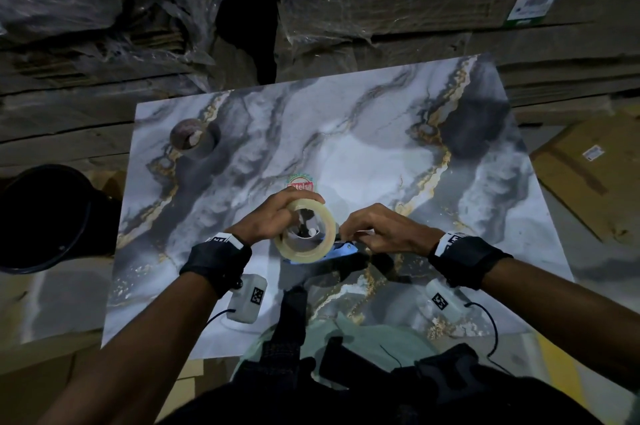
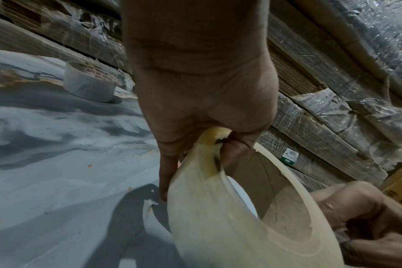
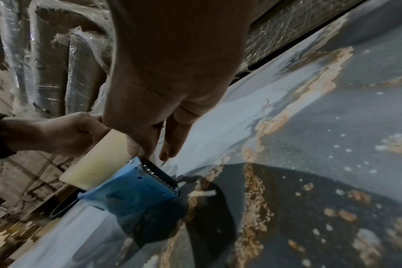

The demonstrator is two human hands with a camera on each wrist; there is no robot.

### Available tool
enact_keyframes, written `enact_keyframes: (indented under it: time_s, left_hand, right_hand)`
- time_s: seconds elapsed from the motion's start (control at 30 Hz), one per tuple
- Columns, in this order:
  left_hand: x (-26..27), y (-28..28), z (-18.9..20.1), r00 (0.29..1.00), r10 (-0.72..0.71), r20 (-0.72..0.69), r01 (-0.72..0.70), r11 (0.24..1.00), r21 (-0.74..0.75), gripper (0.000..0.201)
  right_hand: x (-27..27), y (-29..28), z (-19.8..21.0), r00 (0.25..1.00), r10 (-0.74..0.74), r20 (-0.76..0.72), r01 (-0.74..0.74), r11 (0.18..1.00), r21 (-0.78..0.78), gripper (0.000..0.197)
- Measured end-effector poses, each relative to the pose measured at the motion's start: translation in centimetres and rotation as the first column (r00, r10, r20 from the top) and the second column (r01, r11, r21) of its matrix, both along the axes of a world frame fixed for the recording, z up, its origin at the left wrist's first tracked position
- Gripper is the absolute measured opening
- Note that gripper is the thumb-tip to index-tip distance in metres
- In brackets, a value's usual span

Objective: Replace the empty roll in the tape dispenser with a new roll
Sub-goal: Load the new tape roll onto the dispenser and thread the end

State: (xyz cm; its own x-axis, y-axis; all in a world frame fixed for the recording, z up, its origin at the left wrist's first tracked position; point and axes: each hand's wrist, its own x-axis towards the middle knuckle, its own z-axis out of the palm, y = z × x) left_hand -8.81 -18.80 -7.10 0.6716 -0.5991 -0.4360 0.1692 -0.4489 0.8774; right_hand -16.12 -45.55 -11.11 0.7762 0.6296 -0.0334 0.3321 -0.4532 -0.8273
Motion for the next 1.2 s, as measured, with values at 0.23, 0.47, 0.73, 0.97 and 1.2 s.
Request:
enact_keyframes:
  time_s: [0.23, 0.47, 0.73, 0.97, 1.2]
  left_hand:
    - [-0.1, -0.2, 0.4, 0.998, -0.029, 0.050, 0.026, 0.998, 0.063, 0.042]
    - [-0.4, -0.4, 0.4, 0.994, -0.049, 0.098, 0.046, 0.998, 0.036, 0.031]
    - [-0.8, -0.6, 0.7, 0.989, -0.051, 0.137, 0.043, 0.997, 0.059, 0.037]
    - [-0.7, 0.2, 0.2, 0.990, -0.023, 0.138, 0.017, 0.999, 0.040, 0.038]
    - [-0.2, 0.5, 0.3, 0.991, -0.075, 0.114, 0.067, 0.995, 0.073, 0.033]
  right_hand:
    - [-1.2, 0.0, -1.2, 0.998, -0.057, 0.002, 0.057, 0.998, 0.041, 0.023]
    - [-1.9, 0.3, -0.3, 0.995, -0.049, -0.086, 0.044, 0.997, -0.061, 0.026]
    - [-3.4, 1.4, -0.8, 0.999, -0.034, 0.004, 0.034, 0.997, -0.076, 0.032]
    - [-4.7, 2.0, -0.8, 0.988, -0.148, -0.039, 0.149, 0.989, 0.022, 0.031]
    - [-4.6, 2.3, -0.7, 0.982, -0.170, -0.076, 0.175, 0.983, 0.062, 0.029]
